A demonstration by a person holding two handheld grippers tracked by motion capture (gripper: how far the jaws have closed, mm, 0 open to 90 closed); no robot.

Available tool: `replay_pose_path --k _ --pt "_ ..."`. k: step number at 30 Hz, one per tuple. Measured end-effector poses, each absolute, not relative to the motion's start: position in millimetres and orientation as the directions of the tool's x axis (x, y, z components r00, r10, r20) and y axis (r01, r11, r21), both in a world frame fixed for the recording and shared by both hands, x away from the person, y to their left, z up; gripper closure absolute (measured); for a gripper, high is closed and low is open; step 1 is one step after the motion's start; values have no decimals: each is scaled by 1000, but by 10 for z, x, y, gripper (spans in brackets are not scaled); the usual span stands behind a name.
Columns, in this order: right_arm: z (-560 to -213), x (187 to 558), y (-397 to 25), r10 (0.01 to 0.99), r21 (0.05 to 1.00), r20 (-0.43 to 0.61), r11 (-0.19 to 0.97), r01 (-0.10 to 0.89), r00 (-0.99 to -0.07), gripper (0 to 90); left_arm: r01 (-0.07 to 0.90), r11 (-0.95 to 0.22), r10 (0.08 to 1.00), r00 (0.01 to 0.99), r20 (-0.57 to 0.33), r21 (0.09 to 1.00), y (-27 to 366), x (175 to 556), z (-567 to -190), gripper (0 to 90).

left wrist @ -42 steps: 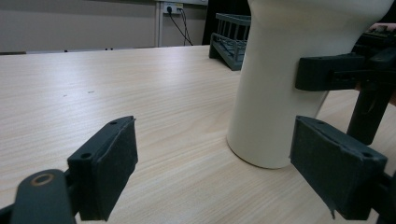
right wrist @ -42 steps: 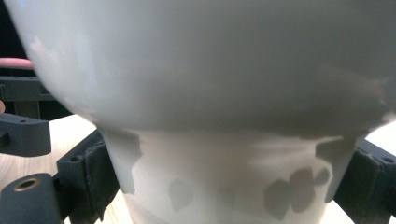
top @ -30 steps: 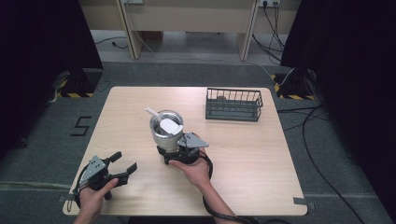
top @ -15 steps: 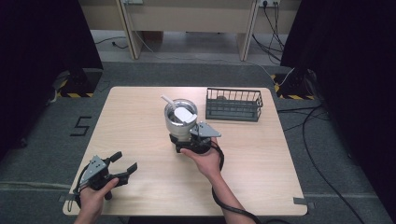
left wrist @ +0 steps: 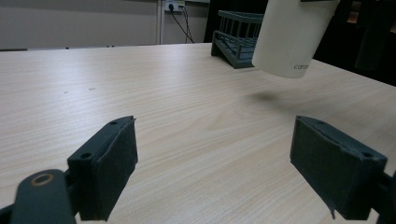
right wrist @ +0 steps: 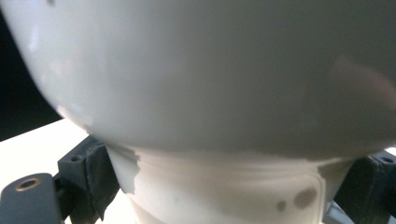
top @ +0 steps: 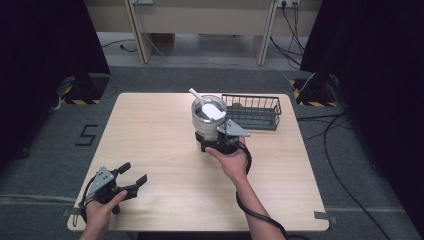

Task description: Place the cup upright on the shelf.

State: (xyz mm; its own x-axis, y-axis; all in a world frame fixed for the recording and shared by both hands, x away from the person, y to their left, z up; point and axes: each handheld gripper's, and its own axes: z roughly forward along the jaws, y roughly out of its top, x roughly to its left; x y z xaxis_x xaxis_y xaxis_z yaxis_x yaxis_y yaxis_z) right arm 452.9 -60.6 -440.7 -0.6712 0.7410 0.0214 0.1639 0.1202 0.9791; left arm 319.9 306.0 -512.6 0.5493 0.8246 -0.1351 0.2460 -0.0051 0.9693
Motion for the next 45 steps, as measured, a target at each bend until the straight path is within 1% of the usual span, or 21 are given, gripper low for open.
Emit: replay_pose_path --k 7,16,45 --pt "-4335 4601 -723 760 980 32 104 170 -649 103 249 -7 826 548 -135 969 3062 3201 -5129 144" --pt "-4168 4716 -923 793 983 21 96 159 -609 103 250 -7 827 546 -135 968 3056 3205 -5130 144" --pt "-3814 4948 -1330 856 988 15 68 141 -517 103 256 -6 832 537 -137 967 3059 3208 -5133 144"
